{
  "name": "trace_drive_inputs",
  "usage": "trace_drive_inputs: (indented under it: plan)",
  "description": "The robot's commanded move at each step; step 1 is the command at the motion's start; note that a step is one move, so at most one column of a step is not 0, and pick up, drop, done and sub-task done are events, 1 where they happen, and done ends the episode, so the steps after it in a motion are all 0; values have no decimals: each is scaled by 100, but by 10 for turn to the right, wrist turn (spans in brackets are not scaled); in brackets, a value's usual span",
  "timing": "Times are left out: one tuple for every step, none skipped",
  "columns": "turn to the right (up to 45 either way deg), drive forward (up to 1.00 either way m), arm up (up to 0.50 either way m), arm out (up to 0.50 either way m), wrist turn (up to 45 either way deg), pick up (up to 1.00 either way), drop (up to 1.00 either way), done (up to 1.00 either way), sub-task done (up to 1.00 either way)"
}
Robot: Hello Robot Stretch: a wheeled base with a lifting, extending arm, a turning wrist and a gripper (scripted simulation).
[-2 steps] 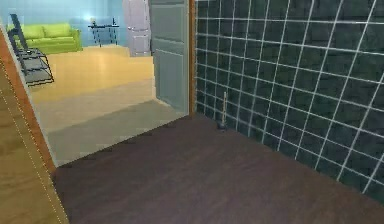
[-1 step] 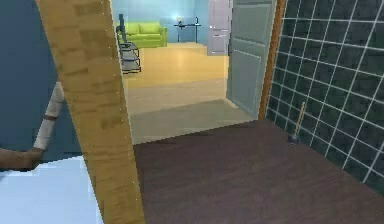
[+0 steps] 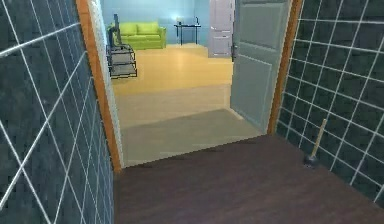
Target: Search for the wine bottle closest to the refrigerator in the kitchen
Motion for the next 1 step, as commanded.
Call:
trace_drive_inputs:
  plan:
    - [-30,0,0,0,0,0,0,0,0]
